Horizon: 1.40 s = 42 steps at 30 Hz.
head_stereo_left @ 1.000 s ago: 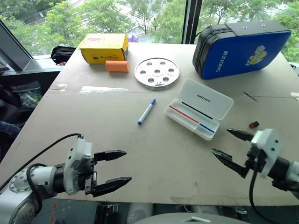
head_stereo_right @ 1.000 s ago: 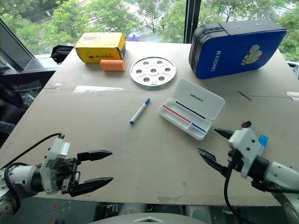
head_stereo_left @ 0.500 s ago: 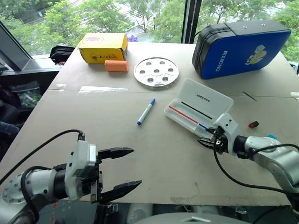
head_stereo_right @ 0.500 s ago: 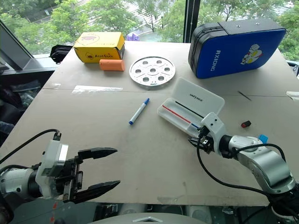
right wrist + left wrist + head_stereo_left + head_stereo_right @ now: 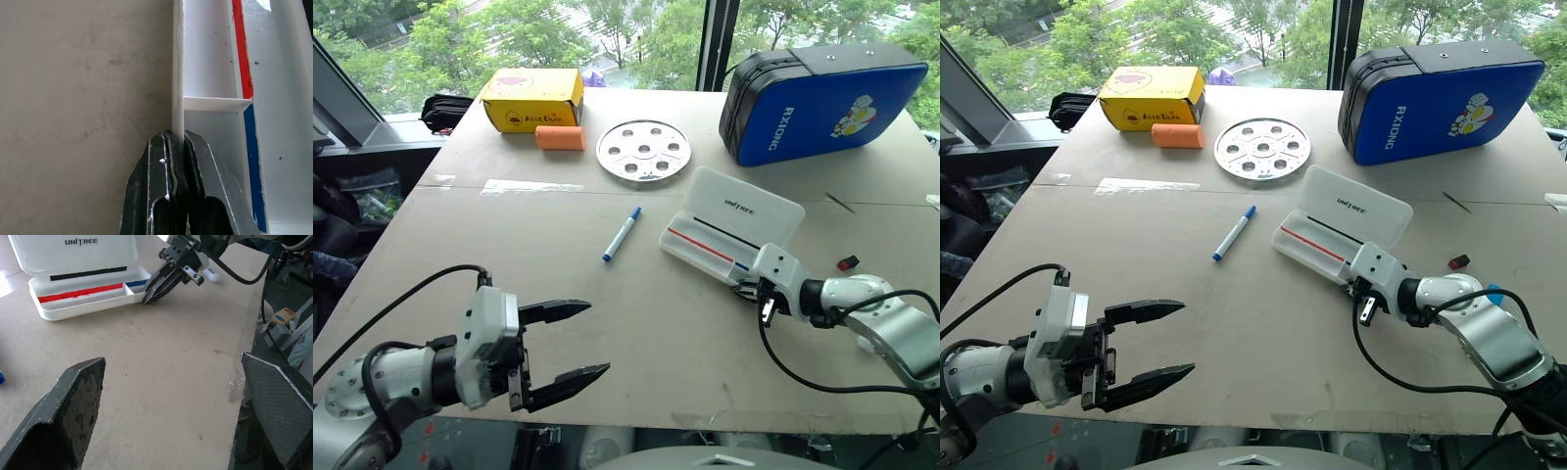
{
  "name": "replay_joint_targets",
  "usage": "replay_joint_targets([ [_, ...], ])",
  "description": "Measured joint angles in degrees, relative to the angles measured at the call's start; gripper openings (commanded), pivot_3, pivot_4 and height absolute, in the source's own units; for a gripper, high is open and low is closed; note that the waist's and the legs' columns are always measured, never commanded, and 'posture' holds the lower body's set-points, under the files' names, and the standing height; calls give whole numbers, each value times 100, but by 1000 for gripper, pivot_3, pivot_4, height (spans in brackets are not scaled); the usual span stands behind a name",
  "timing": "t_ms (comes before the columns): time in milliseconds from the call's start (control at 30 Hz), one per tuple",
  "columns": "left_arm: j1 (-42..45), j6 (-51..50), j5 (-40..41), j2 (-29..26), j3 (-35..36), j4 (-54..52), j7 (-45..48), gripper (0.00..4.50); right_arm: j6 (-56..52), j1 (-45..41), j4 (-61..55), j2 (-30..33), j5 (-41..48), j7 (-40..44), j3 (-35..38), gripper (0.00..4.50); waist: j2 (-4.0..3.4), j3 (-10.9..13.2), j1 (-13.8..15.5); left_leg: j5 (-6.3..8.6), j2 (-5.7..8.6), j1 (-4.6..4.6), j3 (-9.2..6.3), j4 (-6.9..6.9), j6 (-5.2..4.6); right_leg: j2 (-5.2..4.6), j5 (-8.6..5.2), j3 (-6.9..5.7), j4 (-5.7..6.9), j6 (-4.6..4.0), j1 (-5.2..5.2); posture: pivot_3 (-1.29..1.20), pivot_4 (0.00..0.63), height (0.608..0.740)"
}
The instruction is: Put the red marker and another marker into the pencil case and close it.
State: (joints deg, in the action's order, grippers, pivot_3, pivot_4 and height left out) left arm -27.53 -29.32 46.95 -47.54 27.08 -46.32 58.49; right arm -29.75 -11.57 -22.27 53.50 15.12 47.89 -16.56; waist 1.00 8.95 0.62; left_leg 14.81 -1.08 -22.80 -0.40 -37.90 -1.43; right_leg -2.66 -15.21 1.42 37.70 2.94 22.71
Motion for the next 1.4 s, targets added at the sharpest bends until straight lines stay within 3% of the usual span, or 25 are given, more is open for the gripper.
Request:
replay_joint_targets([
  [167, 98, -10, 6, -41, -7, 31, 4, 4500, 1760, -172, 1009, 287, -383, 1275, -39, 120, -2, 1, -25, 0, -4, 5, 3, 0, 0, 4, 0, 2, 3, 0, 0, 0, 150, 740],
  [333, 89, -12, 6, -59, 17, 110, 50, 4500, 2663, -621, 1798, 184, -634, 2064, -111, 120, -2, 2, -45, 0, -6, 5, 2, -1, 0, 4, 1, 2, 4, 1, 0, 0, 150, 740],
  [600, -172, 17, 1, -13, 197, 101, 45, 4500, 3663, -1240, 2734, -128, -962, 2768, -220, 120, -8, 6, -94, -1, -7, 6, 2, -1, 1, 3, 1, 2, 5, 0, -1, 0, 150, 740],
  [867, -203, 146, -95, 52, 203, 101, 38, 4500, 3653, -1852, 3423, -373, -1042, 3404, -299, 120, -17, 12, -104, -1, -7, 6, 1, -1, 1, 2, 2, 2, 5, -1, 0, 0, 150, 740],
  [967, -226, 184, -157, 72, 200, 101, 35, 4500, 3585, -1968, 3509, -473, -1040, 3537, -299, 915, -21, 15, -109, 0, -7, 5, 0, 0, 1, 2, 2, 1, 6, -2, 0, 0, 150, 740],
  [1133, -79, 123, -178, 105, 150, 44, -315, 4500, 3360, -1814, 3370, -457, -766, 3637, -75, 3354, -27, 19, -82, 0, -3, 3, -3, -1, 1, -4, 3, 0, 6, 2, -1, 0, 150, 740],
  [1167, -53, 102, -178, 122, 151, 42, -388, 4500, 3329, -1773, 3312, -435, -704, 3643, -32, 3635, -27, 19, -83, 0, -3, 3, -3, -1, 1, -5, 6, 1, 6, 7, -1, 0, 150, 740],
  [1267, 281, -16, -267, 391, -33, 18, -1052, 4500, 2889, -1093, 2564, -187, -117, 3586, 580, 3750, -36, 24, -40, 0, 0, 1, -8, 0, 0, -13, 11, -2, 8, 15, -1, 0, 150, 740],
  [1400, 1035, -808, -615, 426, -490, 111, -2342, 4500, 2328, 358, 1029, -215, 982, 2925, 1985, 3750, -37, 23, 22, 0, 1, -2, -23, -4, 0, -6, 13, -4, 18, 19, -5, 0, 150, 740],
])
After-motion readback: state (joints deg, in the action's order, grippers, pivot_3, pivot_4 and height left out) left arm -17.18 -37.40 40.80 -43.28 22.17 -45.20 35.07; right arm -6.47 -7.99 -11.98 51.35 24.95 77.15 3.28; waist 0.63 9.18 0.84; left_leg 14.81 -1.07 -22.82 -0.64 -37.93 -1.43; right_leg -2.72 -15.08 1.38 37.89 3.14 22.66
